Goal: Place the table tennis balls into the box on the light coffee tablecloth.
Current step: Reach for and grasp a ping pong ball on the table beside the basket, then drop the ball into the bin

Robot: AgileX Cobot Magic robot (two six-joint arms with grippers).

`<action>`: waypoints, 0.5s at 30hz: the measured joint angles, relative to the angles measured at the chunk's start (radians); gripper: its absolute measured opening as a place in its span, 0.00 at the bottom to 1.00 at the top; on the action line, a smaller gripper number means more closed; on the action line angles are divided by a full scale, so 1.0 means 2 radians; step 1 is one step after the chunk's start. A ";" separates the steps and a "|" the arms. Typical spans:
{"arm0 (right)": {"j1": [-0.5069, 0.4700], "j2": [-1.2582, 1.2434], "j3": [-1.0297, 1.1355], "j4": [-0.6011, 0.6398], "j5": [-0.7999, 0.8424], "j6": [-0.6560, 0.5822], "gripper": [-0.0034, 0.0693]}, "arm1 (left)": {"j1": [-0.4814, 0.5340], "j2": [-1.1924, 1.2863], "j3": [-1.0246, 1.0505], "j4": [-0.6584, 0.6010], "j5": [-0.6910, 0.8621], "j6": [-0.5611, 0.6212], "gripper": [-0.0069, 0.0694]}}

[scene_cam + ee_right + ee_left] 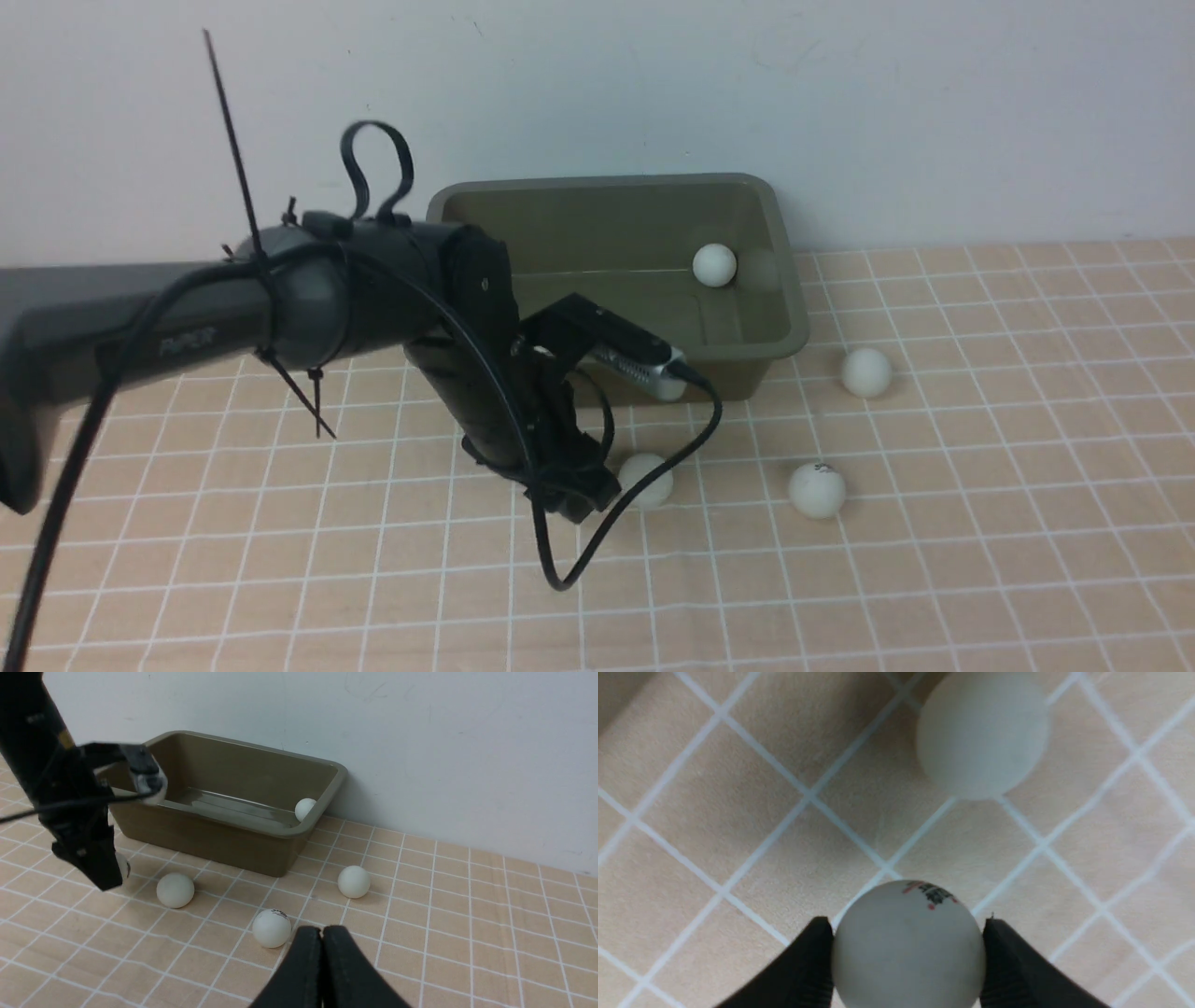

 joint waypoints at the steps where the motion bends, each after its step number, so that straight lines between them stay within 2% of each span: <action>1: 0.000 0.000 0.000 0.000 0.000 0.000 0.02 | 0.000 -0.014 -0.013 -0.007 0.005 0.006 0.51; 5: 0.000 0.000 0.000 -0.001 0.000 0.000 0.02 | 0.002 -0.053 -0.057 -0.031 -0.011 0.048 0.51; 11: 0.000 0.000 0.000 -0.001 0.000 0.000 0.02 | 0.038 -0.044 -0.073 -0.039 -0.107 0.077 0.51; 13: 0.000 0.000 0.000 -0.001 0.000 0.000 0.02 | 0.060 -0.015 -0.073 -0.038 -0.163 0.105 0.51; 15: 0.000 0.000 0.000 -0.001 0.000 0.000 0.02 | 0.072 0.005 -0.077 -0.039 -0.187 0.109 0.51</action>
